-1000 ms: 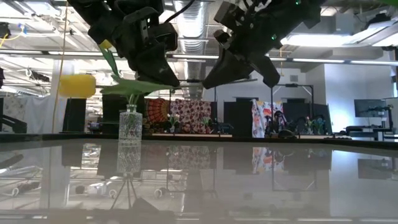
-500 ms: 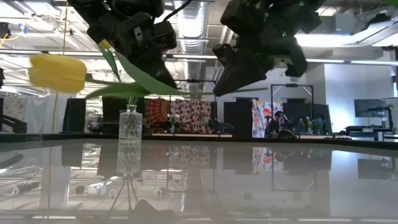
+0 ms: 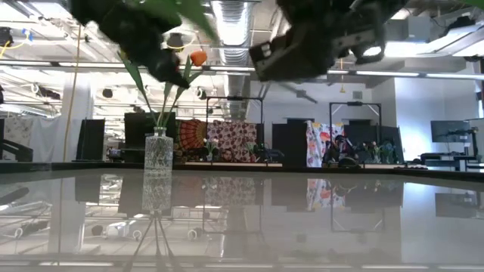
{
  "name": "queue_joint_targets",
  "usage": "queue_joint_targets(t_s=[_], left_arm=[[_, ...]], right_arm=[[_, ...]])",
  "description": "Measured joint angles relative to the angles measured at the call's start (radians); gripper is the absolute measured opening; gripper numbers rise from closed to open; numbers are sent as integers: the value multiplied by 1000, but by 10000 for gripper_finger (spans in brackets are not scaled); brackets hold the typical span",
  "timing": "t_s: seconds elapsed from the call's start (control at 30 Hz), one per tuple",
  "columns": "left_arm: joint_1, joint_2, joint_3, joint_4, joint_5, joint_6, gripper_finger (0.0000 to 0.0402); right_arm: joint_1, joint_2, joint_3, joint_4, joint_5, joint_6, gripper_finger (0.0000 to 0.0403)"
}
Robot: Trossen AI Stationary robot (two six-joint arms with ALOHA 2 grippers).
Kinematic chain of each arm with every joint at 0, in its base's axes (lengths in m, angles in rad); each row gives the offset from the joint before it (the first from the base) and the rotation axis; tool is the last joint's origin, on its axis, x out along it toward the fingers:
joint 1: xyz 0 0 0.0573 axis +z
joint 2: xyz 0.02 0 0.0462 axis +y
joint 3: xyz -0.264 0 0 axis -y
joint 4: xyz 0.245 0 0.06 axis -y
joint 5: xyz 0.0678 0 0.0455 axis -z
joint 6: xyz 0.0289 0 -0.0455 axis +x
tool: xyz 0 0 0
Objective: Sort flowers into vase by color
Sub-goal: Put the yellow flower into the transparent vase
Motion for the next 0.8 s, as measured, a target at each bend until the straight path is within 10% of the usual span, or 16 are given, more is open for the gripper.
queue_joint_targets(t_s=[0.27, 0.53, 0.8], left_arm=[[-28, -212, -344, 476, 22, -11, 151], [-172, -210, -491, 1081, -1, 87, 140], [-197, -205, -435, 1183, -139, 164, 138]], right_arm=[[1, 0, -1, 257, -102, 26, 19], [0, 0, 0, 690, 205, 251, 23], [29, 0, 0, 748, 412, 253, 19]])
